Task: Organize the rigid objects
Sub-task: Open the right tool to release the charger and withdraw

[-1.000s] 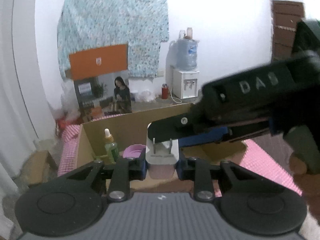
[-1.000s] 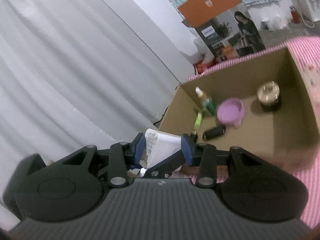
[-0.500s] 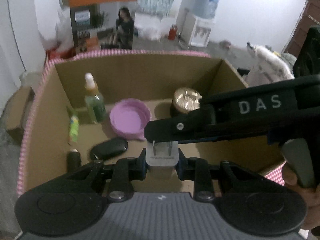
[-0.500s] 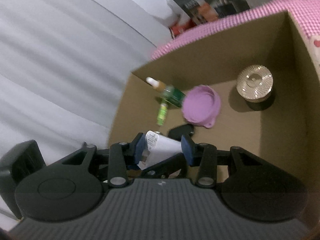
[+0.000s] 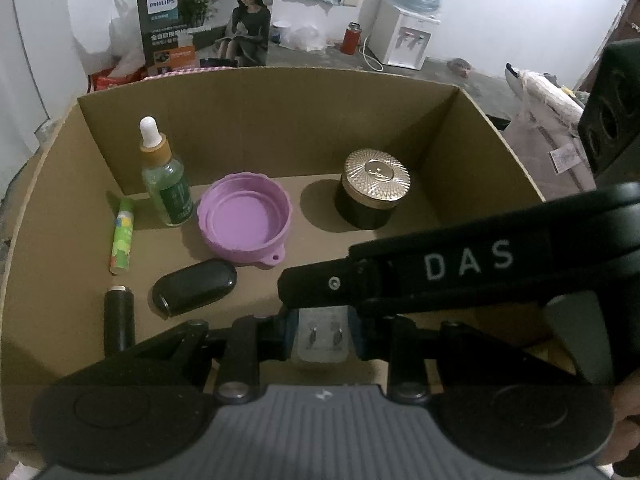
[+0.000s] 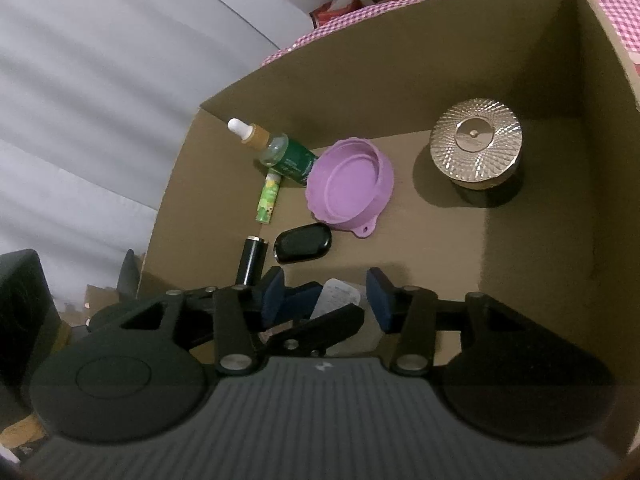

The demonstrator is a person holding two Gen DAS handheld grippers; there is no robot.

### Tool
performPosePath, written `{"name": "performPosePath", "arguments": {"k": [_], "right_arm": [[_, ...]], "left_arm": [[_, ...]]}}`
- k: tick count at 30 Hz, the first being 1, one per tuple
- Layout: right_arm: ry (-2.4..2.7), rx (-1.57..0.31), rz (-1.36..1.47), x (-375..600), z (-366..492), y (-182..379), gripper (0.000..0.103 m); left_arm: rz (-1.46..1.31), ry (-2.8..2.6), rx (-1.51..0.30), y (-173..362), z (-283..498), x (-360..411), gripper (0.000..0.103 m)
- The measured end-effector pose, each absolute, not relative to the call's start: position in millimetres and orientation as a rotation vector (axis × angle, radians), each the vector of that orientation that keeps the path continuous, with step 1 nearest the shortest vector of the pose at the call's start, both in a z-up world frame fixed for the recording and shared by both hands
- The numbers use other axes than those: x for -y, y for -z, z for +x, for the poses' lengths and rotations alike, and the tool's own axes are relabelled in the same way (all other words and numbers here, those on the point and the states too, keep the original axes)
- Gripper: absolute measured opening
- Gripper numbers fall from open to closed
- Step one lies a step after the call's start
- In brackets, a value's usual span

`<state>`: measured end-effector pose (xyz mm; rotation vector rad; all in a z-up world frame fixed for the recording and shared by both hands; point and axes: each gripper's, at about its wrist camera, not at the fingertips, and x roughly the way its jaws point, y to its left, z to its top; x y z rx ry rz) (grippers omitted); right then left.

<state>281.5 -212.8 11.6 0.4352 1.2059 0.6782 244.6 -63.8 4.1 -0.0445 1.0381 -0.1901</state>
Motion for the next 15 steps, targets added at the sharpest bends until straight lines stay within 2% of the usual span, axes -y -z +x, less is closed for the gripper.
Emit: {"name": "performPosePath", "arguments": {"k": [2,4,5,8,15], "right_arm": [[-0.673,-1.197,0.433,215.1,280.1,-11.3,0.047],[-0.677,-1.173,0.435,217.7,276.6,-13.9,0.050],[-0.676,-1.152,0.431,220.1,273.7,-18.3,0.051],[-0.673,-1.057,0.409,229.0,262.8,-39.6,0.061],[-0.694,-0.756,0.415,258.0,202.8,-110.3,0.082]], "left_arm": [[-0.034,0.185,-1.017,-6.5,242.3,65.1,0.031],[-0.028,0.185,-0.984,-13.5,237.3,65.7,0.042],[-0.027,0.186,-0.961,-18.8,233.0,65.6,0.052],[-0.005,0.193,-0.878,-37.7,215.1,66.2,0.058],[0.102,0.246,-0.653,-89.3,135.8,60.6,0.089]]}}
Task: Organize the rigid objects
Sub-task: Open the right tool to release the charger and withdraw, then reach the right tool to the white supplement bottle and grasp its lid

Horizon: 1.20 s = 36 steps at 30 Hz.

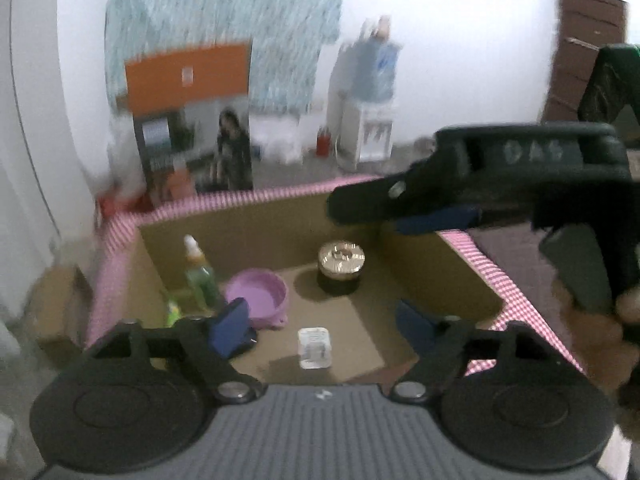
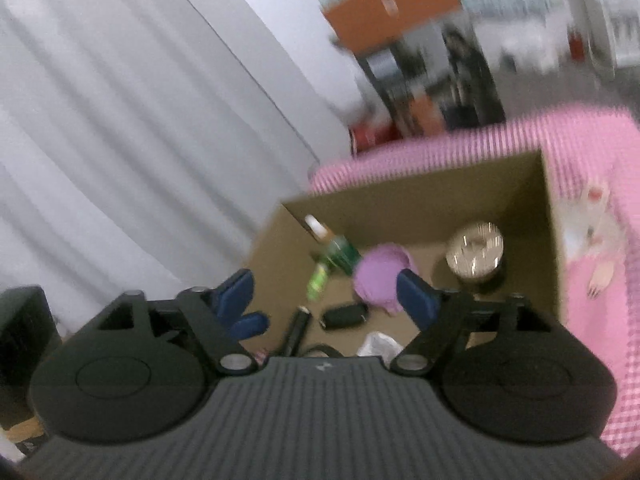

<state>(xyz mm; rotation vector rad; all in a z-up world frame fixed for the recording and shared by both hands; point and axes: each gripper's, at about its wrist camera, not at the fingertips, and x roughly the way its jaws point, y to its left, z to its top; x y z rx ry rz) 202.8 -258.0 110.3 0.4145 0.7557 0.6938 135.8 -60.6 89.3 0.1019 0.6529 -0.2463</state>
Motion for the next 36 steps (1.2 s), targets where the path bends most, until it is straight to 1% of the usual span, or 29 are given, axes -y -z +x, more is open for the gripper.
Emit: {"name": "performPosePath", "arguments": {"k": [2,4,9,12,19,23,25,31,33,36], "right_arm": [[-0.695,-0.673,0.394,263.1,178.7,-128.9,0.085],[-0.698,-0.602,0.378,265.6,152.5,-141.6,0.087],[-0.754,-0.531,0.368,257.1,104.3,-148.8,0.090],[-0.806,-0.562,0.375,237.0,90.4,-139.9,0.090],[-0.851,-0.751,0.357,167.1,103.7,-95.8,0.089],[-0.843,-0.828,0.308,130.6,108.4,-79.1,0.085],[-0.840,-0.851,0.286,118.7,109.3,-73.6,0.080],[-0.817,-0.896,0.236,95.8,120.2,-60.9,0.069],[-0.817,-0.909,0.234,93.4,123.7,-56.4,0.066],[-0.840,-0.921,0.246,90.0,128.4,-52.8,0.063]], "left_arm": [[0.132,0.237,-0.597,-96.9,109.3,52.7,0.093],[0.146,0.211,-0.560,-98.8,84.9,41.1,0.094],[0.100,0.123,-0.538,-89.3,49.8,6.7,0.094],[0.053,0.069,-0.539,-74.7,43.7,-11.9,0.094],[0.034,0.026,-0.617,-30.0,59.3,-34.3,0.092],[0.038,0.021,-0.619,-14.1,70.8,-40.3,0.086],[0.038,0.018,-0.617,-10.0,74.6,-42.1,0.082],[0.035,0.048,-0.624,0.9,80.8,-45.1,0.063],[0.025,0.060,-0.623,2.8,79.8,-44.6,0.054],[0.028,0.057,-0.618,4.1,77.8,-44.0,0.054]]}}
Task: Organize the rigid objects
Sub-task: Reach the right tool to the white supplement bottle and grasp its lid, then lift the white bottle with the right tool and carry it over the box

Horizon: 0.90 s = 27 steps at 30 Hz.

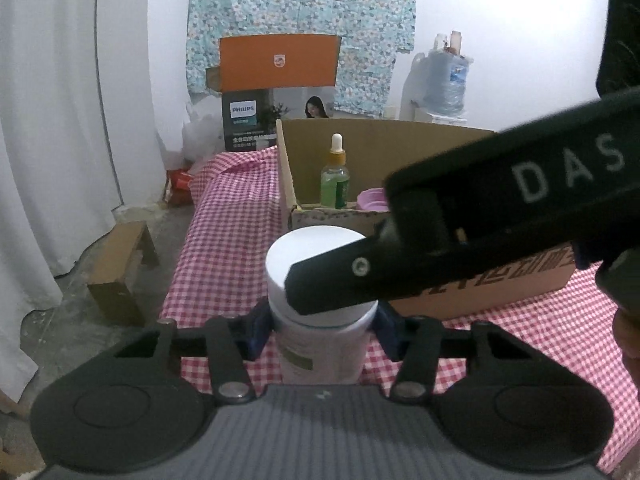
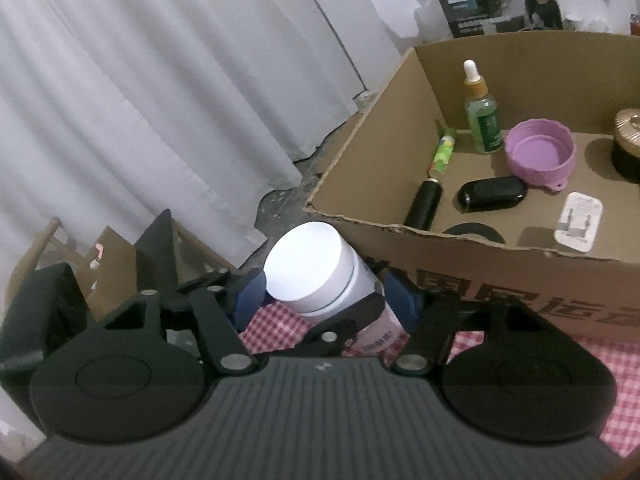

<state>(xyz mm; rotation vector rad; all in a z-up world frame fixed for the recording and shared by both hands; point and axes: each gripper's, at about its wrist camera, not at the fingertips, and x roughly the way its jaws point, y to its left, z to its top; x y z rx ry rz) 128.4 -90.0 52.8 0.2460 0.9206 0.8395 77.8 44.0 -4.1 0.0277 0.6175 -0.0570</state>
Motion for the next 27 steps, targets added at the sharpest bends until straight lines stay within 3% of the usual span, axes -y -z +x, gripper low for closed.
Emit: {"name": "performPosePath", "arguments": {"k": [4,14,27], "right_arm": [[-0.859,-0.922,0.243,86.1,129.0,-53.9,0.055],[-0.893,-0.893,0.245,89.7,109.0,-75.7,0.055],[-0.963,-0.648,0.230,114.3,76.7,-171.0,0.057]], "left_arm": [[0.027,0.053,-0.618,3.9,74.8,-44.0,0.054],[0.068,0.027,-0.581,-22.4,49.9,-34.5,0.054],[0.172,0.007,-0.401,-113.2,33.2,-1.2,0.054]]}}
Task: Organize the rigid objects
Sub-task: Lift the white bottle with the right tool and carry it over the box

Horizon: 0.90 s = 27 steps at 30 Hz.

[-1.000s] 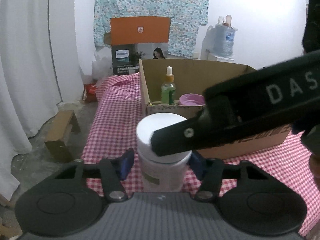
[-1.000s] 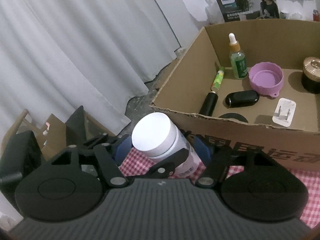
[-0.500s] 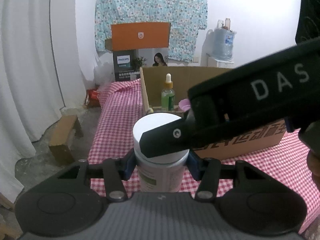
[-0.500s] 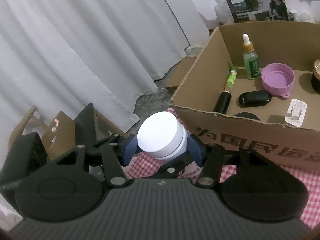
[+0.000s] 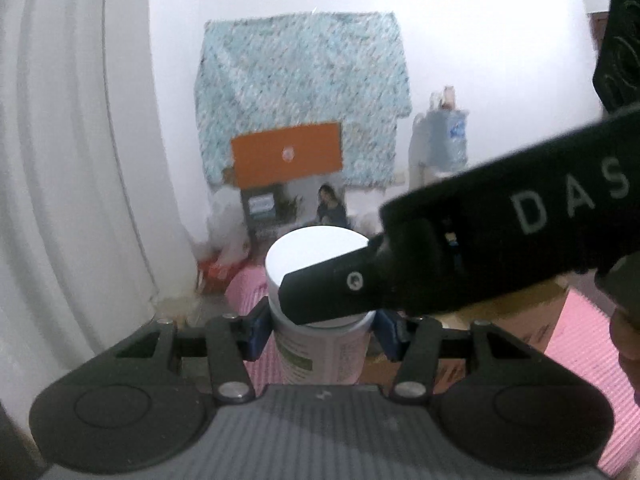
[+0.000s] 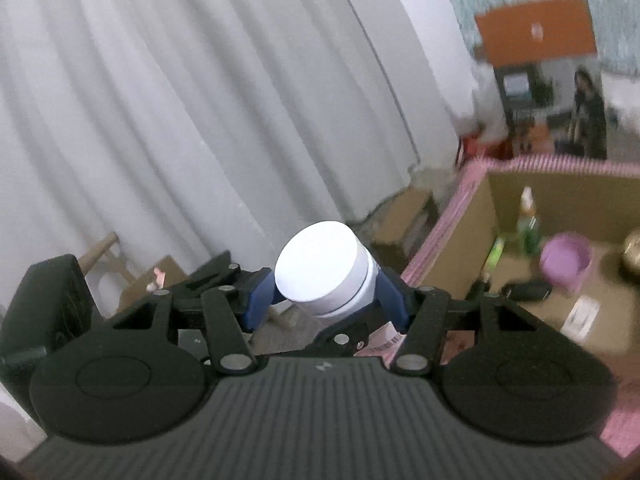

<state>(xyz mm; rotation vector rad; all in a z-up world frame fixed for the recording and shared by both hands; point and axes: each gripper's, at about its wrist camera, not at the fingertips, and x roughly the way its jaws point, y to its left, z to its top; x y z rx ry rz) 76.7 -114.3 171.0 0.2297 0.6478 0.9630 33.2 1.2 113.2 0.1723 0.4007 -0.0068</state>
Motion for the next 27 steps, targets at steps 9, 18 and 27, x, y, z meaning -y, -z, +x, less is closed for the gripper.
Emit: {"name": "performPosePath", "arguments": {"k": [9,18,27], "right_arm": [[-0.816,-0.575,0.248,187.1,107.2,-218.3,0.058],[-0.674,-0.679,0.335,266.0,167.5,-183.6,0.057],[-0.633,-0.805,0.402,290.0,202.7,-103.8,0.057]], "left_arm": [[0.174,0.212,-0.375,-141.2,93.7,58.0,0.054],[0.145,0.334,-0.516,-97.6,159.5,106.6,0.054],[0.129,0.357,-0.687,-42.8,208.0,102.5,0.054]]}}
